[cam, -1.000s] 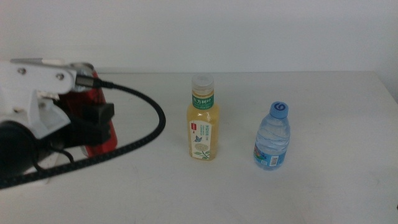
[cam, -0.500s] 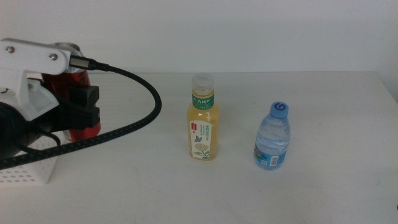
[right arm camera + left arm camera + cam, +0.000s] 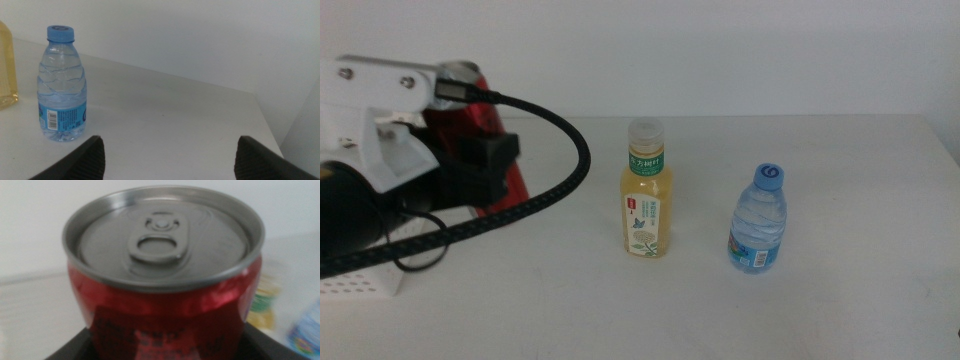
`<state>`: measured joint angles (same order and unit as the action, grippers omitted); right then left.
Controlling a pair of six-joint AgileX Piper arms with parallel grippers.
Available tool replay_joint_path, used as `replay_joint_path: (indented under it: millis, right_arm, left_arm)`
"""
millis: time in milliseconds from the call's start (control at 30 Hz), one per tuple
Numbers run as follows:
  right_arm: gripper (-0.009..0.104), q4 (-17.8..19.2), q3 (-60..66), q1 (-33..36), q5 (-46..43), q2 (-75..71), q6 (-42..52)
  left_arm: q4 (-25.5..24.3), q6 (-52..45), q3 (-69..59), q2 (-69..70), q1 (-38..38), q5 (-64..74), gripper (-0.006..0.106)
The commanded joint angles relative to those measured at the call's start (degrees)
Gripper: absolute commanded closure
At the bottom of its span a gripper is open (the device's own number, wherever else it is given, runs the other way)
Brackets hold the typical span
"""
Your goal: Use arms to grab the bottles and put them into the dustbin to the left of the table.
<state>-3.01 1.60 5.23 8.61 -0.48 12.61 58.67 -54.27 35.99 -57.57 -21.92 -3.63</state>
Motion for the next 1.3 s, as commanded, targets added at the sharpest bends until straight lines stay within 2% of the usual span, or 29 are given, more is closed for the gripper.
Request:
replay_joint_path:
  millis: [0,233,333,367,467,600,733,900,1033,1267]
  right_arm:
    - [0.027,0.58,-0.41,-0.28,-4.3,-1.65,0.27]
    - [0.027,0.58,-0.41,-0.28,-4.3,-1.65,0.27]
    - [0.027,0.58,-0.41,-0.28,-4.3,-1.65,0.27]
    - [0.027,0.58,-0.41,-0.28,-4.3,-1.65,0.27]
    - [0.027,0.58,-0.41,-0.28,-4.3,-1.65,0.27]
    - [0.027,0.58,-0.41,-0.28,-4.3,-1.65,0.27]
    - [0.027,0.58,-0.41,-0.28,-4.3,-1.65,0.27]
    - [0.027,0.58,-0.41,-0.28,-4.3,-1.65,0.27]
    - [0.027,0.58,-0.41,-0.28,-4.3,-1.65,0.27]
    - [0.027,0.58,-0.41,-0.28,-4.3,-1.65,0.27]
  left_arm:
    - [-13.38,16.49,3.2,1.24,0.76,1.47,0.078]
    - [-51.02,53.06,16.83,-2.38,10.48,28.99,0.078]
    - [-60.88,60.96,24.05,-4.86,12.9,39.95,0.078]
    - [-62.14,61.33,26.03,-5.83,13.67,43.65,0.078]
    - [-63.24,59.29,32.81,-9.13,17.38,51.9,0.078]
    - [-61.81,54.8,41.64,-14.99,24.58,60.74,0.078]
    - [-56.52,47.99,51.1,-21.31,30.68,69.49,0.078]
    - [-50.41,43.94,59.82,-28.62,35.47,71.16,0.078]
    - [-50.98,42.68,65.07,-34.4,37.69,75.36,0.078]
    - [-51.43,38.2,69.47,-42.98,39.4,74.92,0.078]
